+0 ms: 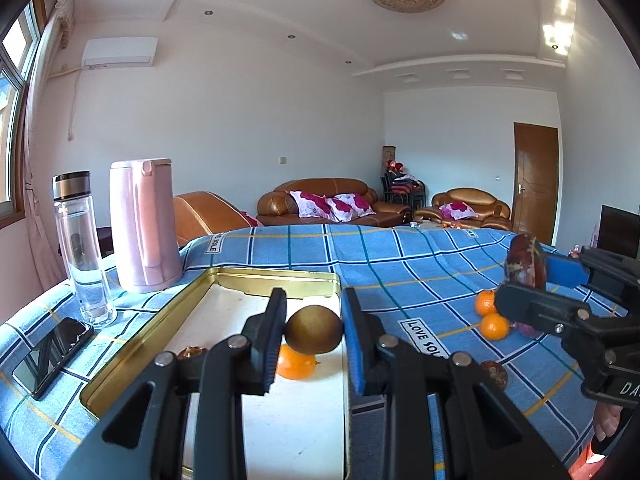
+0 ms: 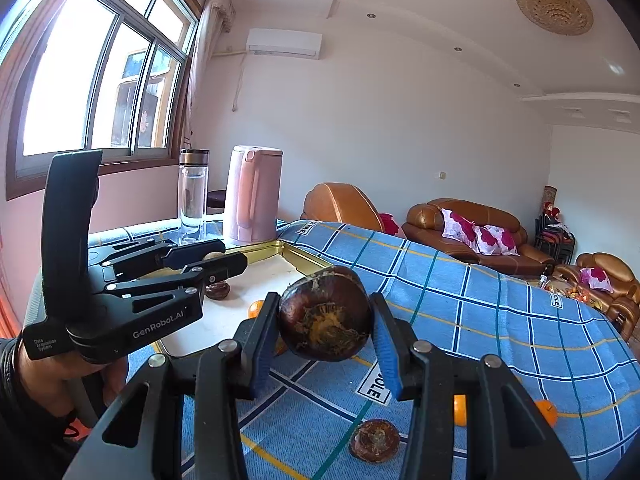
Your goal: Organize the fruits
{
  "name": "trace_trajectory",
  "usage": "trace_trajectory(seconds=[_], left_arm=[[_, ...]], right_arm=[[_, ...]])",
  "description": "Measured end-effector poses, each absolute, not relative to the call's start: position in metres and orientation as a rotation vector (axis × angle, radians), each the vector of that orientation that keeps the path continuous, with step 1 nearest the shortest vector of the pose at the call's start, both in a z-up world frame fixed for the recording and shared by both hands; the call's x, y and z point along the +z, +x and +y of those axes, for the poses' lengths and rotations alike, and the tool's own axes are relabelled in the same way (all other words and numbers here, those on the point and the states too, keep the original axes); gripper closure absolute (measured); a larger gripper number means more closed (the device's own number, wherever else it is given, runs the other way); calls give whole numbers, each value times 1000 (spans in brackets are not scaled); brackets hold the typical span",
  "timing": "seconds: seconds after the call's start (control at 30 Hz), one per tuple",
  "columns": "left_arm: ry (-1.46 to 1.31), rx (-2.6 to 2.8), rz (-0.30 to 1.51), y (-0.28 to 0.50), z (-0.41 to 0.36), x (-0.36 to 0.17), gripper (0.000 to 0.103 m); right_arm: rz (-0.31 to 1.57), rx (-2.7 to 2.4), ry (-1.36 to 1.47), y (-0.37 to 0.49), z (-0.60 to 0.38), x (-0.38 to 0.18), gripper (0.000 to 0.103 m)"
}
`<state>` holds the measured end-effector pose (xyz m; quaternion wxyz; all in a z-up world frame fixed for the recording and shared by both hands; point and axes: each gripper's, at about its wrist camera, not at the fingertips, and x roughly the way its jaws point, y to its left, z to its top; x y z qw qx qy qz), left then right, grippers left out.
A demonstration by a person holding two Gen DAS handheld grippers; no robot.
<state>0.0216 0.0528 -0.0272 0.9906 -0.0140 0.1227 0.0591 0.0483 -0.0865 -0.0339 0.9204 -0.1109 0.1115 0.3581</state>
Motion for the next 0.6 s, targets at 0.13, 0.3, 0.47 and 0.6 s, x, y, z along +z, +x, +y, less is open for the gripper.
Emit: trace_trajectory(seconds=[0.13, 0.3, 0.47, 0.6], left_arm=[[-30, 128, 251, 23, 58, -28, 74], [-32, 150, 272, 25, 66, -30, 74], [-44, 179, 290, 28, 81, -33, 74], [-53, 201, 302, 29, 92, -35, 74]], right_arm=[[231, 744, -239, 49, -80, -33, 57], [241, 763, -249, 55, -67, -32, 57], [254, 791, -258, 60, -52, -32, 57], [259, 807, -271, 64, -43, -32, 57]])
